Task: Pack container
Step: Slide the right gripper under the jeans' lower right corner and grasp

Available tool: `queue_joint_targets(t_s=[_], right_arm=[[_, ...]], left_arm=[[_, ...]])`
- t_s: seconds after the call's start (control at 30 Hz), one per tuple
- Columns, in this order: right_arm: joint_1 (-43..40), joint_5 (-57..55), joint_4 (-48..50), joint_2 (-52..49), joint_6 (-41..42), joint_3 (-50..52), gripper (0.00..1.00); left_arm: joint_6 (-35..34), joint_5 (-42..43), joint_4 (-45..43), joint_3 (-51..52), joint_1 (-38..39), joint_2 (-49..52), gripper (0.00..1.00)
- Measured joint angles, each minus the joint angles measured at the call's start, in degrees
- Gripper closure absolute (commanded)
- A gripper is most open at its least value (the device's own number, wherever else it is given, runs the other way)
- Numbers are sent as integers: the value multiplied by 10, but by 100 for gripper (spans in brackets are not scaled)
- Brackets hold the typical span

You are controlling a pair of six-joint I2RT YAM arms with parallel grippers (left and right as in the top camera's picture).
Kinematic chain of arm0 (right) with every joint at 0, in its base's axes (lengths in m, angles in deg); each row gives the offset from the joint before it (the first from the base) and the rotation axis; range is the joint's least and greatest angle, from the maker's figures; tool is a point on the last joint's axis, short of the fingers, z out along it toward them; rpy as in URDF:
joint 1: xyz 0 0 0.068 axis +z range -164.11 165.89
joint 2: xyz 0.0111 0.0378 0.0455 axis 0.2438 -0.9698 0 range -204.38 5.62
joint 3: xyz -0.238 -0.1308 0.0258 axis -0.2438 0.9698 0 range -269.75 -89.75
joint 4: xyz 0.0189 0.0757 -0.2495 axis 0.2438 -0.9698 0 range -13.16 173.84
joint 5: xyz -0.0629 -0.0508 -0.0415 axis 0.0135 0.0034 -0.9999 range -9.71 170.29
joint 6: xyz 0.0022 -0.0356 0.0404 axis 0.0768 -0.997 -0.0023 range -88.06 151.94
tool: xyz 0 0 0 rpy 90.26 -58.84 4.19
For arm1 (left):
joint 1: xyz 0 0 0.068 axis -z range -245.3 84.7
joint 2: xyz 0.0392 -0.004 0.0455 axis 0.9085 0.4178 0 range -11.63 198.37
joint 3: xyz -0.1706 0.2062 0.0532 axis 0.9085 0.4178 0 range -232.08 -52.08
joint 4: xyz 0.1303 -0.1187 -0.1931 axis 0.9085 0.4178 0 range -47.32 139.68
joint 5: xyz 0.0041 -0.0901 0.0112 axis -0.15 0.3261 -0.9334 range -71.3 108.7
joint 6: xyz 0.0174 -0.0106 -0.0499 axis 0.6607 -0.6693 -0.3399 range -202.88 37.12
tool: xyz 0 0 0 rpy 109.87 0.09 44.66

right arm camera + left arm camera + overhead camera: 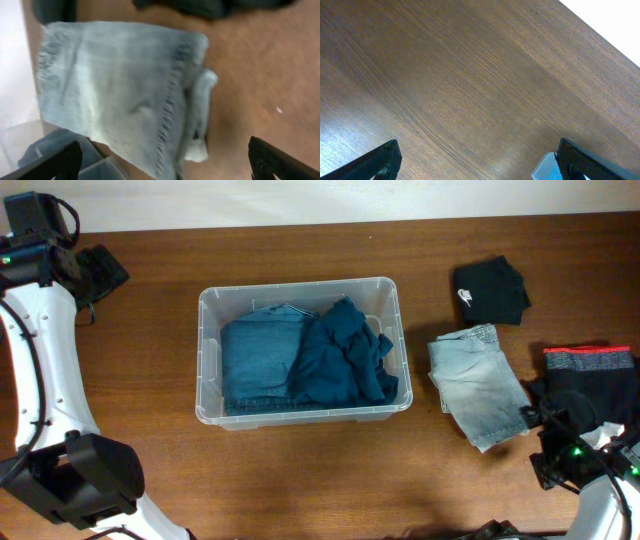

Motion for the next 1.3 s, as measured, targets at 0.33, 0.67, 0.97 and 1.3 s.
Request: queue_joint_targets(t_s=[0.33,0.67,0.97,1.3], right_arm=[[0,50,50,-22,3,24,1],[-32,73,107,-22,12,90,1],[-32,75,128,-22,-5,94,1],[-33,119,240,-70,-11,129,2]], left_arm=[[0,0,0,0,0,0,1],[0,0,0,0,0,0,1],[0,0,0,0,0,0,1],[0,0,0,0,0,0,1]])
